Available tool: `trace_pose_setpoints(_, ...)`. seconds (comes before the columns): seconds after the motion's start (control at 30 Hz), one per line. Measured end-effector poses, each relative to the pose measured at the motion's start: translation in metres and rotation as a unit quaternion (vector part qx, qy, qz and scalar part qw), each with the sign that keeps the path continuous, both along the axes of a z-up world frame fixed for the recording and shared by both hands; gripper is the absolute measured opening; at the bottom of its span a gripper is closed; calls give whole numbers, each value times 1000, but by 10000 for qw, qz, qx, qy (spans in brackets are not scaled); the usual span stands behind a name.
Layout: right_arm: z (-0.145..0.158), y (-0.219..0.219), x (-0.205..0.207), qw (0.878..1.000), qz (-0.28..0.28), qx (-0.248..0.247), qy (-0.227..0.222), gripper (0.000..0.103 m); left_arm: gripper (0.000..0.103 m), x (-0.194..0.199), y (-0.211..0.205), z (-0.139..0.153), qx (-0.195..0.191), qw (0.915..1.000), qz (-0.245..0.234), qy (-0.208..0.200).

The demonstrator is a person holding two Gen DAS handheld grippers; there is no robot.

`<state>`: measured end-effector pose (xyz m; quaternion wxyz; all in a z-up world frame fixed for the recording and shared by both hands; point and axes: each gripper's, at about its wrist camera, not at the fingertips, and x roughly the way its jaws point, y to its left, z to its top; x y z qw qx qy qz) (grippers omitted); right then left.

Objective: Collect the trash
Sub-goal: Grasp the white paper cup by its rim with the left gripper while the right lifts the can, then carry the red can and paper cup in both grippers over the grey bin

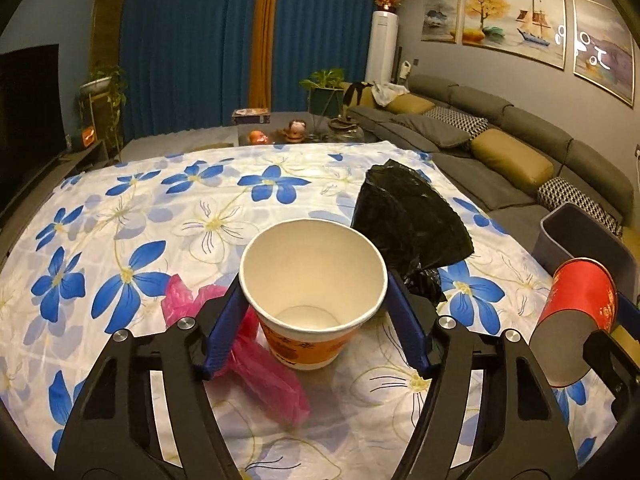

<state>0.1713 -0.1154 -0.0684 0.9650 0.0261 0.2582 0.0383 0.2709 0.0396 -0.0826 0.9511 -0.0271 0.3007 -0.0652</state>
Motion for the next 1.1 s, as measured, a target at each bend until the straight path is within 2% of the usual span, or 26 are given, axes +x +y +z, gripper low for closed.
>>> trace_pose_setpoints(0.1, 0, 3, -2, 10000, -9, 35, -4, 83, 62, -3, 0, 2, 3, 10000, -31, -74)
trace_pose_setpoints(0.3, 2, 6, -8, 10000, 24, -30, -36, 83, 62, -23, 6, 14, -126, 9995, -5, -295)
trace_pose_setpoints(0.77, 12, -2, -29, 9998, -26, 73, -178, 83, 62, -88, 4, 61, -213, 9967, -159, -770)
trace_pose_setpoints(0.93, 15, -13, -36, 9997, -49, 63, -247, 83, 62, -107, -1, 74, -317, 9953, -255, -881)
trace_pose_setpoints(1.1, 16, -27, -39, 9996, -99, 81, -270, 84, 62, -116, -9, 77, -256, 9951, -298, -910)
